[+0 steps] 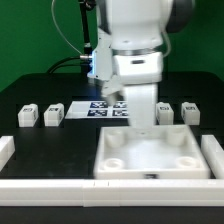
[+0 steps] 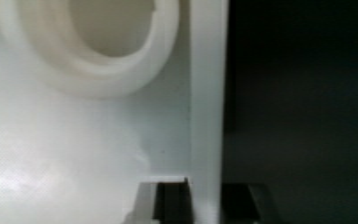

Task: Assemble one leg

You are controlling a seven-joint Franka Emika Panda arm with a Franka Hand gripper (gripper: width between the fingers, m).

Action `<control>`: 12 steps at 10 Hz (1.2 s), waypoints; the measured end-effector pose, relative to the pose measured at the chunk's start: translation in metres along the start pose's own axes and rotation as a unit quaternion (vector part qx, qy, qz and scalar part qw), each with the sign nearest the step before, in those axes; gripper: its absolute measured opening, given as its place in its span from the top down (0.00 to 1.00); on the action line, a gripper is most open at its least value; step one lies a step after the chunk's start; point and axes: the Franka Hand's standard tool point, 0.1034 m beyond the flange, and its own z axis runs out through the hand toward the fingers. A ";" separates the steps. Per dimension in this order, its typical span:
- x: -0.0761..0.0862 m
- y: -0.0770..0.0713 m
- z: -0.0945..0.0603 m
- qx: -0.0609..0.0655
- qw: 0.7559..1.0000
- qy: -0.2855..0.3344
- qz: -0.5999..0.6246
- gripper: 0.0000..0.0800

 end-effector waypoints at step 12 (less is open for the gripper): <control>-0.004 0.002 0.009 0.021 1.000 -0.003 0.003 0.20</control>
Offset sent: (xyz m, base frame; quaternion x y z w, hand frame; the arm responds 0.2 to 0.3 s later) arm 0.0138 0.0052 -0.0215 0.0181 0.0429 -0.0276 0.9985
